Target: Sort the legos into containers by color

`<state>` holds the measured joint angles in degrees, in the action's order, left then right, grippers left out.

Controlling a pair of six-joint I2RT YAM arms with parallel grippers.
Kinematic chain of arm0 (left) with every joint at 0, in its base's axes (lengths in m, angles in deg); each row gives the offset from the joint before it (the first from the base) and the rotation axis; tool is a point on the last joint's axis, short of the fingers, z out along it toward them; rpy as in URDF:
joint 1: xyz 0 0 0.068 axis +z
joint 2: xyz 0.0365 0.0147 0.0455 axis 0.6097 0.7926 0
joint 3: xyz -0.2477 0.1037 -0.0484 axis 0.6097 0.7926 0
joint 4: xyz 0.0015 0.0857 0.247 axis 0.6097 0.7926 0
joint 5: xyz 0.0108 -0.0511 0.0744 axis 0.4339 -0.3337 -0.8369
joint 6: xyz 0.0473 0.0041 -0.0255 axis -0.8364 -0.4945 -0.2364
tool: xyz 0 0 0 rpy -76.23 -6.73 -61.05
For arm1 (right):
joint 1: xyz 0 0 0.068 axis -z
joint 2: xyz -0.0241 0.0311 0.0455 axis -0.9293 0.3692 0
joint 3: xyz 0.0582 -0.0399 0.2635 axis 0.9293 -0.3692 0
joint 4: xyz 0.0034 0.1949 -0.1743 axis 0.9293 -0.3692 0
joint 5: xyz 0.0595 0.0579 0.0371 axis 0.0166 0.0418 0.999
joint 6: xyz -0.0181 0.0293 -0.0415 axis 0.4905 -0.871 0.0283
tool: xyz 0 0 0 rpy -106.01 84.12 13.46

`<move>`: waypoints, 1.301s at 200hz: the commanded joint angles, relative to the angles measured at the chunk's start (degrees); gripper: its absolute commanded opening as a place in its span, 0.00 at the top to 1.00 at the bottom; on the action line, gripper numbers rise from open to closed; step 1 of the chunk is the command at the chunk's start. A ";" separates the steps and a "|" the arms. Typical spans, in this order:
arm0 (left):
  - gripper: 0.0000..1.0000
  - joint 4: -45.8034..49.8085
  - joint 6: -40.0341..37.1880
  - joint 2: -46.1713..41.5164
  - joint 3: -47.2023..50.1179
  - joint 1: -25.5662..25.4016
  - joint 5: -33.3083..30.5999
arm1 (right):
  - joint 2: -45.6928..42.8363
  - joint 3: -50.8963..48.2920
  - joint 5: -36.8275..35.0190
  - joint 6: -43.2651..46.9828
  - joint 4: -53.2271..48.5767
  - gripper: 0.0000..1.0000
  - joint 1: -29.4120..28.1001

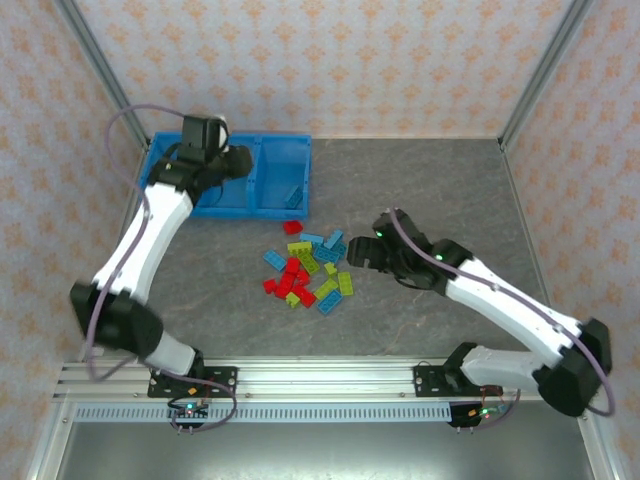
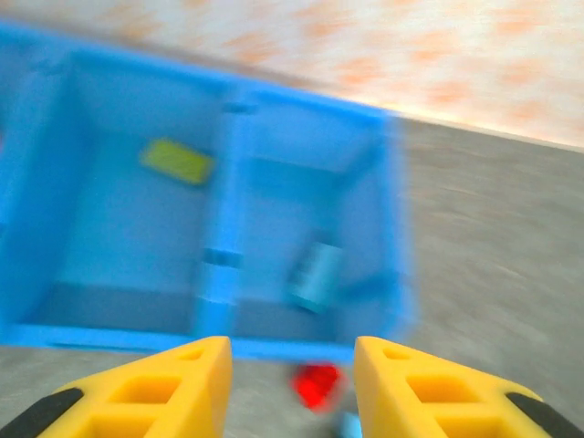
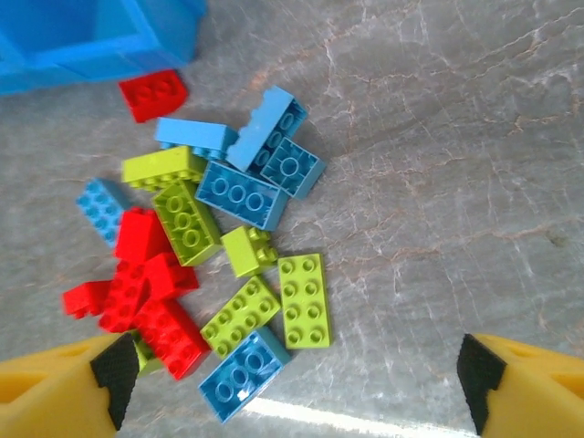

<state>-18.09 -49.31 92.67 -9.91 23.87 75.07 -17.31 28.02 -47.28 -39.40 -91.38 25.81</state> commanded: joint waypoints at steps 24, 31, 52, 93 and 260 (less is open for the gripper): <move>0.57 11.76 -15.96 -12.99 5.75 -17.77 4.28 | 20.88 11.79 0.95 -1.08 5.42 0.31 2.99; 0.54 13.04 -17.49 -13.98 6.54 -19.41 4.11 | 24.49 13.85 0.63 -1.16 5.08 0.32 3.42; 0.37 13.25 -22.13 -16.82 10.84 -23.13 1.55 | 33.76 19.97 0.34 -1.54 4.18 0.36 4.52; 0.07 15.84 -26.76 -18.09 11.86 -26.19 0.45 | 46.03 29.85 1.93 -2.24 1.28 0.36 4.64; 0.02 11.07 -25.95 -23.38 15.99 -26.12 -9.98 | 36.79 30.70 -5.24 2.88 4.22 0.87 7.09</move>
<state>-4.58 -74.88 72.76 4.96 -2.16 67.68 29.88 58.51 -50.10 -43.01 -88.30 33.64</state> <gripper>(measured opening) 0.967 0.205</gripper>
